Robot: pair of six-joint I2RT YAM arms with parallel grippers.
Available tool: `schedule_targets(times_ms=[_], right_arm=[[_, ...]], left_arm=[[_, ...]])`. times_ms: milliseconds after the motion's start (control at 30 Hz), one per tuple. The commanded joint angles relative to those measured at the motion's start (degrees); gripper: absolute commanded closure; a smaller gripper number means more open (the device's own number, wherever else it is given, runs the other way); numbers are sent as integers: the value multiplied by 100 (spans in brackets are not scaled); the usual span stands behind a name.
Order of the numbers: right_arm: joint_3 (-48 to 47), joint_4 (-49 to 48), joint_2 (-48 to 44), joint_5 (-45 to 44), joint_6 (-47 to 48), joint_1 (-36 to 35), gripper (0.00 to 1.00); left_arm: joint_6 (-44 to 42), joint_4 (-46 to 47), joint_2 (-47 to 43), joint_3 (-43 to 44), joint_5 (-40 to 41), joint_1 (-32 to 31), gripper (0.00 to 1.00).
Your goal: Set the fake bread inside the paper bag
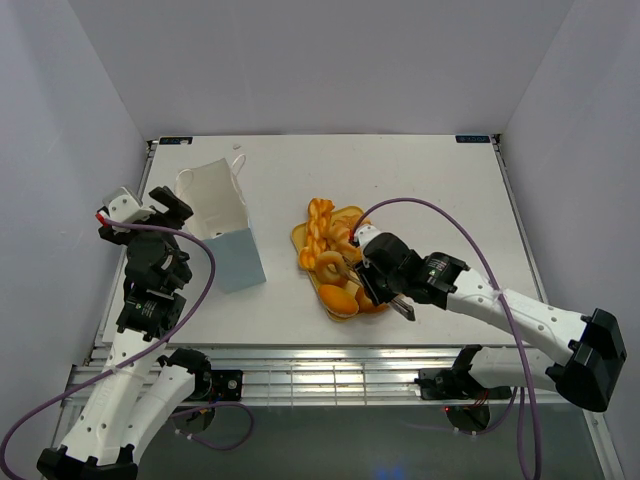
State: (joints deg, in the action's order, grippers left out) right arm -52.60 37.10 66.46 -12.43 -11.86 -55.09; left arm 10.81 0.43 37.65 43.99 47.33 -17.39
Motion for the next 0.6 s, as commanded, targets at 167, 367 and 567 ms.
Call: schedule_targets(times_ms=[167,367,567], right_arm=[[-400,112,-501,-287,-71,16,64],[-760,323,-677,-287,-62,16,65],[-1375,403,-661,-67,43,16,65]], left_arm=[[0,-16,-135,172,30,-28,9],[-35,28,-205,136,118,-19,9],[-26,45,-240,119,145,-19,9]])
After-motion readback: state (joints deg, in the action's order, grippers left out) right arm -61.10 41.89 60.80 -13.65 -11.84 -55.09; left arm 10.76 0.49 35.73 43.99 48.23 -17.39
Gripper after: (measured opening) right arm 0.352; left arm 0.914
